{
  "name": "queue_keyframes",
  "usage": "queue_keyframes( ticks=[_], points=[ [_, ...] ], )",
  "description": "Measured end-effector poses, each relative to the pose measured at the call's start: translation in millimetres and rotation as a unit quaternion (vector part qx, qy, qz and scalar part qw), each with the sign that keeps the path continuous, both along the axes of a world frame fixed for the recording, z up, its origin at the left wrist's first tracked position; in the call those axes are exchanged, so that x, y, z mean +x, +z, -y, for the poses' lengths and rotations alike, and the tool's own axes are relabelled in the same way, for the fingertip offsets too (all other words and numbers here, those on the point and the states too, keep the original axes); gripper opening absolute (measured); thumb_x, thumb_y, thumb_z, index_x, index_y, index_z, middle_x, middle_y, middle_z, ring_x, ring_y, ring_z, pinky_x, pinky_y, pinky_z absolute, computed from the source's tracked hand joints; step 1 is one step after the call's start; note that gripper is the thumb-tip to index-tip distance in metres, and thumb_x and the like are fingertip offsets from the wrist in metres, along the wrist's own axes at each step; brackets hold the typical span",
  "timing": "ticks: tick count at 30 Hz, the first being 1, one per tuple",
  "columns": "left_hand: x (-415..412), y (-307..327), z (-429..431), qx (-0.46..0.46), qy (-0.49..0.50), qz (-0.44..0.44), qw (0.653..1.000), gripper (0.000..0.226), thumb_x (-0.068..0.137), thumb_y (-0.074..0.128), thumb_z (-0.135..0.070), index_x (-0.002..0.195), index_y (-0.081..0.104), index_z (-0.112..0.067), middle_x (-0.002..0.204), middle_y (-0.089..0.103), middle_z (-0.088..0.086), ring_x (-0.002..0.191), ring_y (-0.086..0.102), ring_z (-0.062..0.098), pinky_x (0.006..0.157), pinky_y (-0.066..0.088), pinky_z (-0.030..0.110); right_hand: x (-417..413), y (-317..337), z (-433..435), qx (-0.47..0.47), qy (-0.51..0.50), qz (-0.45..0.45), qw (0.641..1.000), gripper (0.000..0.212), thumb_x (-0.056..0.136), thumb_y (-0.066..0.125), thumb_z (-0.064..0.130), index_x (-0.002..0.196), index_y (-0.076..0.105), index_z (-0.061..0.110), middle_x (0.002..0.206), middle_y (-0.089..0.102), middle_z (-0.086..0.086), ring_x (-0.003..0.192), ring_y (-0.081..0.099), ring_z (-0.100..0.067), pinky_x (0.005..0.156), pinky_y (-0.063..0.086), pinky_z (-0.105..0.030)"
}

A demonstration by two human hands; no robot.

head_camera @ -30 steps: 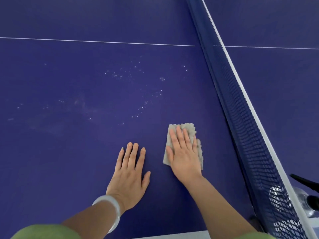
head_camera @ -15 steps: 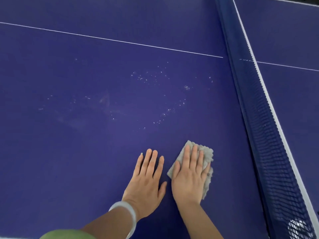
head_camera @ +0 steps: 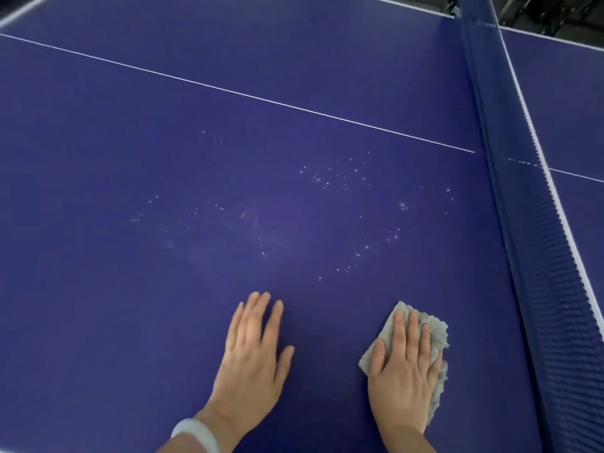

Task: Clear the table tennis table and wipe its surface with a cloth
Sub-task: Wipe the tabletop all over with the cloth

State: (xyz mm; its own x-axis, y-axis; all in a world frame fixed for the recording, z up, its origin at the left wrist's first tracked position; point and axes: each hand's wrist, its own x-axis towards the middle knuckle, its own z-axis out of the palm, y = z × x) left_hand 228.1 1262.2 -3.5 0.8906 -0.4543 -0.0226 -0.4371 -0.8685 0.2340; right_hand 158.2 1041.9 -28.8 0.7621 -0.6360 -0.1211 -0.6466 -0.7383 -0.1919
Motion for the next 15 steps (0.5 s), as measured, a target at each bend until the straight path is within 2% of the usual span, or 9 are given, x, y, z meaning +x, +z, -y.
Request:
queue_keyframes(
  ticks=[2,4,6,10,12,14,15],
  points=[
    [19,-2,-28,0.022,0.134,-0.004,0.991,0.071,0.097,0.024,-0.047,0.145,0.04,0.003,0.151,0.034,0.024,0.146,0.025,0.037,0.118,0.021,0.052,1,1,-1,0.007,-0.004,-0.007,1.0,0.062,0.098,0.011,0.047,0.156,-0.002,0.03,0.164,-0.006,0.01,0.151,-0.01,-0.012,0.124,-0.005,-0.046],
    [31,-3,-44,0.041,0.208,-0.037,0.977,0.08,0.095,0.014,-0.052,0.144,0.037,0.007,0.151,0.032,0.028,0.145,0.024,0.041,0.118,0.022,0.055,2,4,-2,0.011,-0.004,-0.014,1.0,0.059,0.1,0.015,0.045,0.155,-0.003,0.031,0.164,-0.008,0.01,0.151,-0.012,-0.011,0.123,-0.008,-0.045],
    [35,-7,-47,0.056,0.217,-0.052,0.973,0.082,0.094,0.015,-0.052,0.145,0.034,0.009,0.152,0.03,0.031,0.145,0.022,0.044,0.118,0.021,0.057,2,6,-3,0.011,-0.008,-0.009,1.0,0.059,0.102,0.022,0.042,0.155,-0.001,0.031,0.165,-0.003,0.009,0.151,-0.008,-0.012,0.123,-0.004,-0.047],
    [34,-15,-42,0.081,0.199,-0.042,0.976,0.079,0.096,0.019,-0.049,0.146,0.028,0.011,0.152,0.025,0.035,0.145,0.018,0.048,0.117,0.02,0.061,19,12,-37,0.015,-0.053,0.01,0.998,0.066,0.091,0.002,0.051,0.154,0.004,0.032,0.166,0.003,0.001,0.153,0.0,-0.02,0.121,0.002,-0.054],
    [34,-16,-42,0.086,0.205,-0.04,0.974,0.077,0.096,0.02,-0.048,0.147,0.027,0.01,0.153,0.024,0.033,0.146,0.017,0.047,0.117,0.02,0.06,39,10,-72,0.002,0.006,0.012,1.0,0.068,0.094,0.004,0.049,0.156,0.001,0.023,0.166,0.002,-0.003,0.153,0.001,-0.023,0.121,0.004,-0.055],
    [34,-16,-44,0.083,0.207,-0.039,0.974,0.076,0.097,0.019,-0.048,0.147,0.028,0.009,0.154,0.024,0.032,0.146,0.016,0.045,0.117,0.02,0.059,63,6,-106,-0.008,0.133,0.026,0.991,0.066,0.098,0.015,0.045,0.158,0.009,0.018,0.166,0.007,-0.004,0.153,0.006,-0.025,0.121,0.006,-0.053],
    [34,-16,-44,0.081,0.206,-0.037,0.975,0.076,0.097,0.019,-0.048,0.147,0.029,0.009,0.154,0.024,0.032,0.147,0.016,0.045,0.117,0.02,0.059,76,3,-115,-0.02,0.22,0.041,0.975,0.064,0.1,0.019,0.043,0.158,0.012,0.017,0.165,0.009,-0.004,0.153,0.008,-0.025,0.121,0.007,-0.052]
  ],
)
